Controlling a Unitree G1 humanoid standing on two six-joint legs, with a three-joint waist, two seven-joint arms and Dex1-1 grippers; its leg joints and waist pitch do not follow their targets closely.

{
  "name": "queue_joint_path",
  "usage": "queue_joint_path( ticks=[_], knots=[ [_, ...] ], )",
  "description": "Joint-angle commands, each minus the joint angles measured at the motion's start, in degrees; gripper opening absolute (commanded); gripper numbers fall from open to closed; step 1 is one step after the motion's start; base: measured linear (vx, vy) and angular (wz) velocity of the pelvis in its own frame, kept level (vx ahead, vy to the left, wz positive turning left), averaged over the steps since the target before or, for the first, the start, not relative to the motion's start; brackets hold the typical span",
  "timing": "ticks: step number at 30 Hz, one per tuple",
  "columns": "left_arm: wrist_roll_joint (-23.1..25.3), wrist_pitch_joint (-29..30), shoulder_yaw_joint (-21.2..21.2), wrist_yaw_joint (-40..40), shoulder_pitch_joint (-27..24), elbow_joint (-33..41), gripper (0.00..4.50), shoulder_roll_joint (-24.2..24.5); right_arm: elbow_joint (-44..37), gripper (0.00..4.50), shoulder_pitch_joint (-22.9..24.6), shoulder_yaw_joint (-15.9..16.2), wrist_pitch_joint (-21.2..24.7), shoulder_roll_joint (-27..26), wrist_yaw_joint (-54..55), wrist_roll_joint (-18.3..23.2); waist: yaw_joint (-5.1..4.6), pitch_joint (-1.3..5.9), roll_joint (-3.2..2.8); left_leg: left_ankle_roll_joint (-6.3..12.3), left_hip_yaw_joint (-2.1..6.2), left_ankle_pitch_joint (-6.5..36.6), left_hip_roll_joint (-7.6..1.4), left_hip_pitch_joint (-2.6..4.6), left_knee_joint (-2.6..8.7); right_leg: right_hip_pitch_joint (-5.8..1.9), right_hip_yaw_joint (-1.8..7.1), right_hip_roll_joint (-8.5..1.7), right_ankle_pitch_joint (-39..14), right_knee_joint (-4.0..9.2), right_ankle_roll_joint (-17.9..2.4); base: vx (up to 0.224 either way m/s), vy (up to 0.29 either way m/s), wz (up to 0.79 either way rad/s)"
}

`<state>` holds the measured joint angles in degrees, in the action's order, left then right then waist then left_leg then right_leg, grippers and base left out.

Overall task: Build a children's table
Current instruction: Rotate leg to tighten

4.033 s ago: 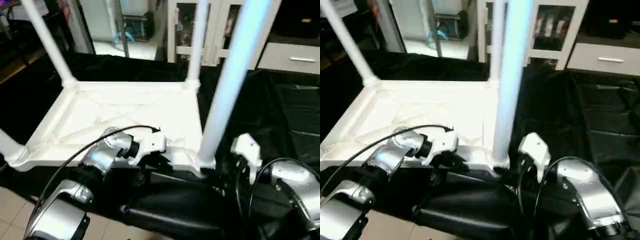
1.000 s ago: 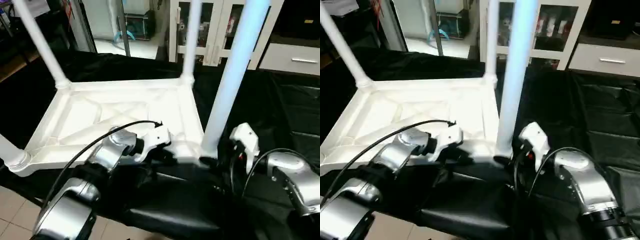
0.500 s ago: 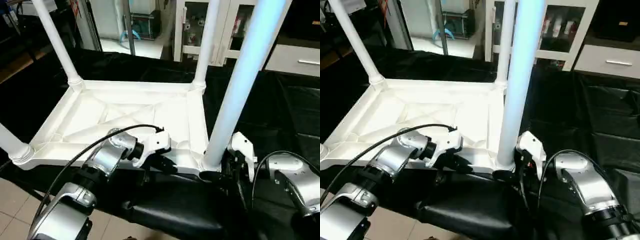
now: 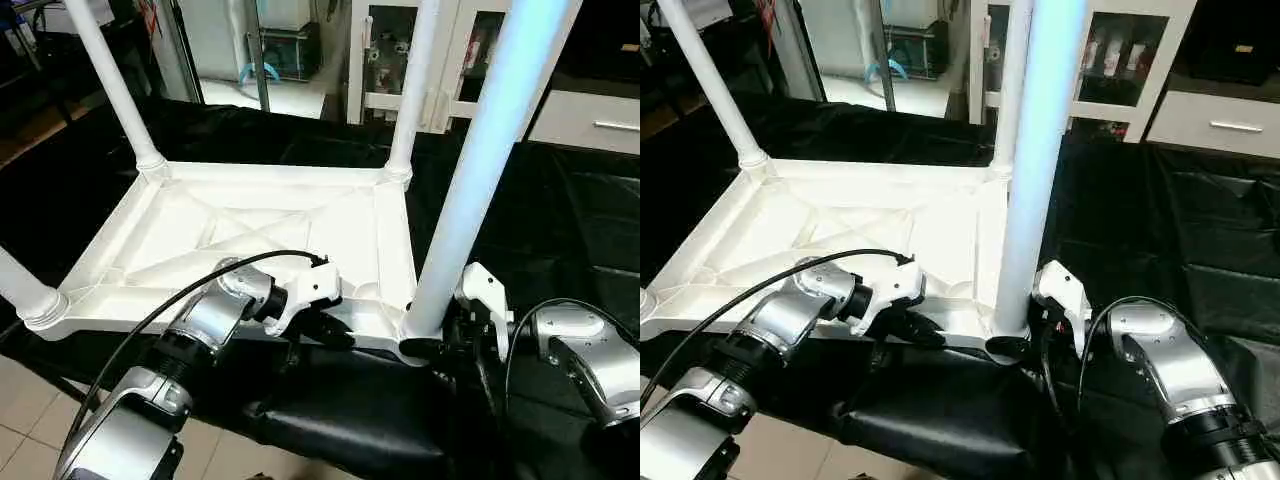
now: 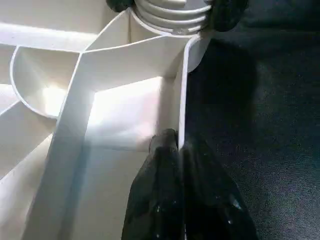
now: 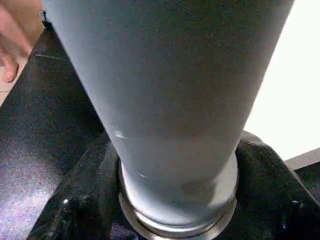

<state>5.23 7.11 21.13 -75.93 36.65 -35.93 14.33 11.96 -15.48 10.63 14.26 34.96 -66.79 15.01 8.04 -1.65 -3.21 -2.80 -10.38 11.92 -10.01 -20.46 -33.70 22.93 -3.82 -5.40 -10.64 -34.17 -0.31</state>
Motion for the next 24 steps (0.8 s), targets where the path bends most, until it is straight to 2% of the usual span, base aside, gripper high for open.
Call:
queue_joint_path(
  ticks=[1,5,7,10,13,14,15,16,17,18,19,20,21,22,23,24],
  knots=[
    [-0.1,1.3,1.6,-0.8,-1.5,-0.7,0.00,0.2,0.4,2.76,-0.5,0.4,-0.2,-0.2,-0.2,-0.4,-0.05,2.97,1.09,6.02,0.99,7.0,-3.36,0.06,3.59,-2.98,2.36,-3.71,-6.1,3.35,-14.6,0.000,0.000,0.00],
    [-0.1,1.5,1.7,-0.9,-1.7,-0.6,0.00,0.1,0.6,2.74,-0.5,0.0,0.0,-0.5,-0.2,-0.4,-0.14,3.02,1.01,5.97,1.01,6.9,-3.38,0.06,3.58,-3.02,2.34,-3.68,-4.9,3.25,-15.0,0.000,0.000,0.00],
    [-0.1,1.5,1.9,-0.9,-1.9,-0.9,0.00,0.0,0.6,2.73,-0.2,-0.1,0.6,-0.4,-0.4,0.0,-0.19,3.04,1.29,6.17,0.97,6.7,-3.36,0.03,3.55,-3.09,2.33,-3.67,-4.7,3.21,-15.0,0.000,0.000,0.00],
    [-0.4,1.8,1.8,-1.1,-2.1,-0.7,0.00,0.0,-0.1,2.73,0.6,-0.2,1.1,-0.4,-0.2,0.3,-0.16,3.02,1.27,6.27,0.95,6.7,-3.35,0.05,3.53,-3.07,2.35,-3.72,-5.5,3.25,-14.9,0.000,0.000,0.00],
    [-0.6,1.4,0.8,1.1,-1.8,-1.7,0.00,-0.9,1.2,2.73,0.7,-1.8,1.0,-2.1,3.5,0.2,-0.23,2.99,1.55,6.30,0.92,6.4,-3.34,-0.01,3.53,-3.02,2.37,-3.77,-6.0,3.31,-14.8,0.000,0.000,0.00],
    [-0.5,1.3,0.2,2.8,-1.4,-2.6,0.00,-1.4,2.5,2.73,0.3,-2.7,0.6,-3.4,6.6,-0.3,-0.25,2.92,1.48,6.17,0.96,6.6,-3.31,-0.08,3.58,-3.01,2.35,-3.77,-6.5,3.34,-14.7,0.000,0.000,0.00],
    [-0.5,1.1,-0.2,4.0,-1.2,-3.2,0.00,-1.8,3.4,2.73,0.0,-3.3,0.3,-4.3,8.6,-0.7,-0.65,2.65,1.64,5.30,0.99,8.4,-3.15,-0.14,3.90,-2.93,2.26,-3.82,-10.7,3.85,-13.8,0.000,0.000,0.00],
    [-0.3,1.2,-1.2,7.1,-0.2,-4.8,0.00,-2.8,5.5,2.73,-0.8,-5.5,0.8,-7.1,14.9,-0.9,-0.84,2.57,1.57,4.77,1.01,9.5,-3.17,0.01,4.05,-2.83,2.26,-3.86,-12.7,4.16,-13.3,0.000,0.000,0.00],
    [-0.3,1.2,-1.4,7.7,0.0,-5.2,0.00,-3.0,6.0,2.73,-1.0,-6.0,1.0,-7.7,16.3,-0.9,-1.29,2.42,1.88,3.73,1.09,10.7,-3.05,0.11,4.27,-2.83,2.30,-3.90,-16.1,4.52,-12.3,0.000,0.000,0.00],
    [0.0,1.6,-2.3,11.0,1.2,-7.2,0.00,-4.0,7.1,2.73,-1.6,-8.6,2.9,-11.5,23.9,-0.4,-1.59,2.38,1.79,3.12,1.12,11.1,-2.92,0.10,4.36,-2.73,2.29,-3.86,-17.5,4.65,-11.8,0.000,0.000,0.00],
    [0.3,1.5,-2.8,13.1,2.0,-8.4,0.00,-4.7,7.7,2.73,-1.9,-10.0,4.2,-13.7,28.2,-0.1,-2.13,2.27,1.83,1.85,1.35,12.4,-2.72,-0.06,4.67,-2.91,2.17,-3.91,-20.9,4.97,-10.3,0.000,0.000,0.00],
    [0.7,1.4,-3.6,16.9,3.2,-10.6,0.00,-6.0,8.7,2.73,-2.5,-12.0,5.8,-17.8,35.8,0.0,-2.60,2.41,1.74,0.94,1.60,12.0,-2.72,-0.19,4.95,-2.97,2.12,-3.75,-21.0,4.93,-9.4,0.000,0.000,0.00],
    [0.8,1.5,-3.7,17.8,3.6,-11.1,0.00,-6.4,9.0,2.73,-2.6,-12.1,5.5,-18.9,37.7,-0.4,-3.02,2.33,1.81,0.04,1.70,13.0,-2.72,-0.01,5.04,-2.70,2.11,-3.72,-21.2,5.07,-9.0,0.000,0.000,0.00],
    [0.8,1.5,-3.9,18.8,3.9,-11.6,0.00,-6.9,9.4,2.73,-2.8,-12.1,4.7,-20.1,39.7,-1.2,-3.18,2.38,1.87,0.00,1.75,13.2,-2.63,-0.12,5.05,-2.94,2.07,-3.76,-21.1,5.05,-8.9,0.000,0.000,0.00],
    [0.9,1.7,-4.7,22.8,5.2,-13.3,0.00,-8.5,11.4,2.73,-4.0,-12.2,3.2,-23.6,46.6,-3.3,-3.12,2.37,1.50,0.17,1.62,13.4,-2.70,0.07,5.00,-2.71,2.27,-3.82,-20.4,5.21,-8.8,0.000,0.000,0.00],
    [0.9,1.7,-4.8,23.1,5.3,-13.4,0.00,-8.6,11.6,2.73,-4.1,-12.2,3.0,-23.9,47.1,-3.5,-3.32,2.27,1.63,0.01,1.43,13.8,-2.63,0.16,4.93,-2.30,2.36,-3.71,-20.3,5.34,-8.9,0.000,0.000,0.00]
  ],
)
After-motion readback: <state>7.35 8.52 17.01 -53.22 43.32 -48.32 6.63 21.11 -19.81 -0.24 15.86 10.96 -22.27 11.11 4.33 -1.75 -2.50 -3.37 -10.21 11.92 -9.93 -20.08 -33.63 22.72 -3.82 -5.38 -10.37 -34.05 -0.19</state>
